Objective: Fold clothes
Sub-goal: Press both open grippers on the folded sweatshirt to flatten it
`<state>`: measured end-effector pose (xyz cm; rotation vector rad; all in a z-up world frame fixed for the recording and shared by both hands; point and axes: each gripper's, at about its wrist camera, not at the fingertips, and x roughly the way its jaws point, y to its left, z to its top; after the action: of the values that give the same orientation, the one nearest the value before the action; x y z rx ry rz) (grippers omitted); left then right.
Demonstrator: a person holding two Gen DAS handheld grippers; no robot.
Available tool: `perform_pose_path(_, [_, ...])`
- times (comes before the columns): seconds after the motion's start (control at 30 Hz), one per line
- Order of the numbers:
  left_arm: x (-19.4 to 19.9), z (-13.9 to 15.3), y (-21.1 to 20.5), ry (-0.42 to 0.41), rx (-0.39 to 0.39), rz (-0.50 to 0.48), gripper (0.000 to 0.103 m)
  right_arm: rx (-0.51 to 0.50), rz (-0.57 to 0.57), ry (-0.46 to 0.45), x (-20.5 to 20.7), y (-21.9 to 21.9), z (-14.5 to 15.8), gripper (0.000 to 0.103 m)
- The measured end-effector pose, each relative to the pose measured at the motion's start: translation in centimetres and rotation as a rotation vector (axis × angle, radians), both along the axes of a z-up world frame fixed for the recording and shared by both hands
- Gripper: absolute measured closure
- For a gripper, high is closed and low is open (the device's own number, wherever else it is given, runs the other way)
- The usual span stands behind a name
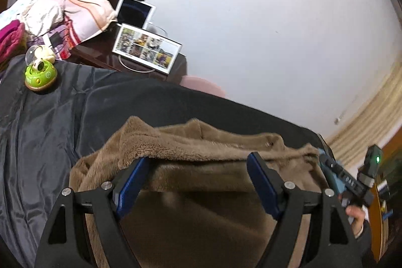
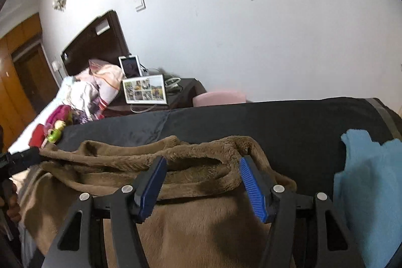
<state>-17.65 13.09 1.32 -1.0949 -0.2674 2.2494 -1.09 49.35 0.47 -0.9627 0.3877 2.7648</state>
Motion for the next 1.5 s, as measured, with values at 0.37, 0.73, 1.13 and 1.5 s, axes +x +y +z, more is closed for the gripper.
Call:
perform_pose_path(0.37, [5.3, 0.0, 3.2, 0.082, -0.232, -0.259, 0.020, 0.147, 0.257, -0.275, 0.0, -5.8, -1.4, 0.032])
perform_pose_path(0.73, [-1.3, -1.8, 6.3, 0.054, -0.446, 0.014, 0.020, 0.171, 0.080, -0.230, -6.2, -3.7, -3.0, 0.032])
perform_pose_path(1.13, [-0.4, -3.2, 3.2, 0.028, -0.454, 0.033, 0.020, 0.073, 0.041, -0.135, -2.6, -2.9, -2.3, 0.032])
perform_pose_path(1.5, [1.8, -5.2, 1.9, 0.100, -0.513, -0.028, 0.020, 0.148, 0.040, -0.368, -3.8, -1.6, -6.8, 0.032])
